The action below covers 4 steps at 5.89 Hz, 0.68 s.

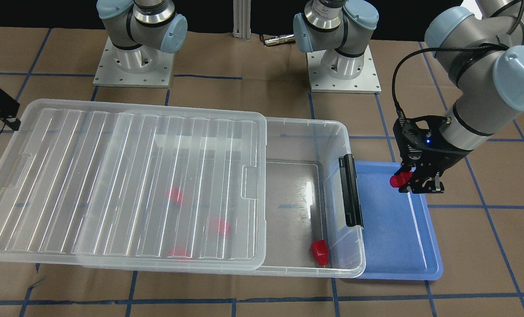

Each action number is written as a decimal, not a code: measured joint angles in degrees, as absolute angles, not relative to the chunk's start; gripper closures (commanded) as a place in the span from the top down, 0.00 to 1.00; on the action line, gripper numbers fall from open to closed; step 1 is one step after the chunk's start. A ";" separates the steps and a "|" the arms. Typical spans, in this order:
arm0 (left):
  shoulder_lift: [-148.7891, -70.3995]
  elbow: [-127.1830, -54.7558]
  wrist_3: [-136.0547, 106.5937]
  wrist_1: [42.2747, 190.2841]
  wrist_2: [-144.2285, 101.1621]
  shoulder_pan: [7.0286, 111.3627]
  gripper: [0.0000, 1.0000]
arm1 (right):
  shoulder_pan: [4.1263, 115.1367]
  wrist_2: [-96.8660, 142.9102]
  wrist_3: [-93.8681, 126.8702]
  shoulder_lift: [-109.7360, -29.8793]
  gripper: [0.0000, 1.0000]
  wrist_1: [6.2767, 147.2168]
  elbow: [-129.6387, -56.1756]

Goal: Place red block in blue tray from box

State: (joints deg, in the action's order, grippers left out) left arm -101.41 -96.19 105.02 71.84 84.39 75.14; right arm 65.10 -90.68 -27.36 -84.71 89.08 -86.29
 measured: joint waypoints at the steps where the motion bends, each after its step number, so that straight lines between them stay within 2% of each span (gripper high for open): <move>1: -103.83 -100.03 106.74 65.01 84.50 74.46 0.23 | 61.33 -90.69 -31.92 -82.39 1.00 91.66 -86.44; 2: -107.43 -103.68 107.43 56.49 84.54 74.22 0.24 | 58.25 -90.75 -35.42 -79.61 1.00 94.56 -86.52; 3: -111.42 -105.65 107.66 50.51 84.53 73.82 0.34 | 56.17 -90.91 -36.69 -77.17 1.00 96.30 -86.58; 4: -114.36 -106.27 107.70 48.16 84.46 73.13 0.92 | 55.23 -91.12 -36.66 -75.55 1.00 97.67 -87.09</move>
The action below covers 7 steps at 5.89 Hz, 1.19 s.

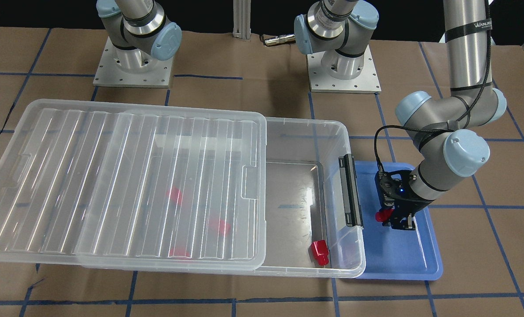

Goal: Place red block in blue tray from box

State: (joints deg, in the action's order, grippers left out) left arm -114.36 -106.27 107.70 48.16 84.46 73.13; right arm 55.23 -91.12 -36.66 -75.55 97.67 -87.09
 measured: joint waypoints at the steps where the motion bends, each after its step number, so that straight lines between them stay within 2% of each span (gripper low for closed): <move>1: -115.80 -106.27 107.65 47.46 84.24 72.73 0.93 | 54.94 -91.20 -36.02 -75.02 1.00 99.86 -88.79; 3: -113.74 -105.33 106.89 49.74 83.98 73.42 0.93 | 54.85 -91.30 -34.72 -76.34 1.00 105.71 -93.94; 7: -98.70 -93.74 93.24 78.42 84.60 76.27 0.94 | 55.48 -90.49 -32.85 -79.56 1.00 106.64 -99.12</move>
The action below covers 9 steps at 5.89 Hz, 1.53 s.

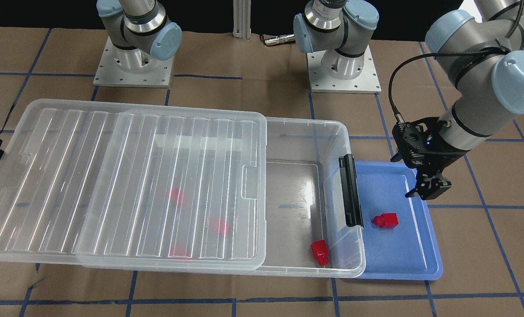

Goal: Place red block in blue tray from box

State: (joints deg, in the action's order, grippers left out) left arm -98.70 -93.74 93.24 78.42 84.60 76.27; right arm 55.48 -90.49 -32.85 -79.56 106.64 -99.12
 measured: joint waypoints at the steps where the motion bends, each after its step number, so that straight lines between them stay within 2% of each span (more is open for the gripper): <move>1: -96.66 -90.85 84.36 82.51 84.57 78.32 0.95 | 56.04 -90.28 -31.80 -79.82 1.00 106.66 -99.34; 3: -95.01 -86.05 60.20 87.37 84.36 84.10 0.98 | 58.23 -90.11 -30.40 -80.36 1.00 106.61 -99.46; 6: -96.01 -84.87 25.59 84.94 88.84 90.30 0.98 | 60.97 -90.09 -28.28 -80.94 1.00 106.45 -99.49; 9: -96.07 -84.25 3.06 85.41 92.56 92.64 0.98 | 63.94 -90.14 -25.62 -81.20 1.00 106.07 -99.81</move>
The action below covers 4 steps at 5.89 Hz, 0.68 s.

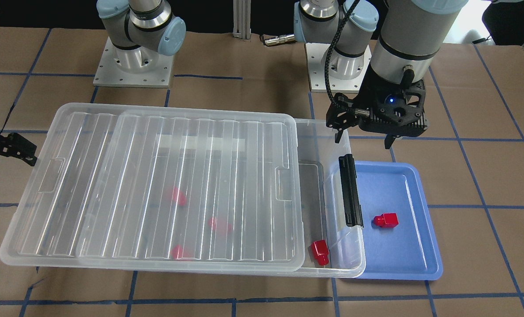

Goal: Place red block in blue tray from box

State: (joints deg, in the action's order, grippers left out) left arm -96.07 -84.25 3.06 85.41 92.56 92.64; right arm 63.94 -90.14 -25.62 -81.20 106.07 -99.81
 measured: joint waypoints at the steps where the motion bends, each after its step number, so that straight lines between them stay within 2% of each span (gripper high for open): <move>1: -95.56 -84.21 -0.85 86.26 91.68 92.86 0.98 | 64.23 -90.08 -24.95 -81.85 1.00 105.93 -100.63; 4: -94.89 -84.84 -2.01 86.70 90.29 92.92 0.98 | 66.81 -88.52 -20.43 -84.05 1.00 105.90 -103.06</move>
State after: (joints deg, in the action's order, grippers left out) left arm -94.89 -84.84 -2.01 86.70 90.29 92.92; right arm 66.81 -88.52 -20.43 -84.05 105.90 -103.06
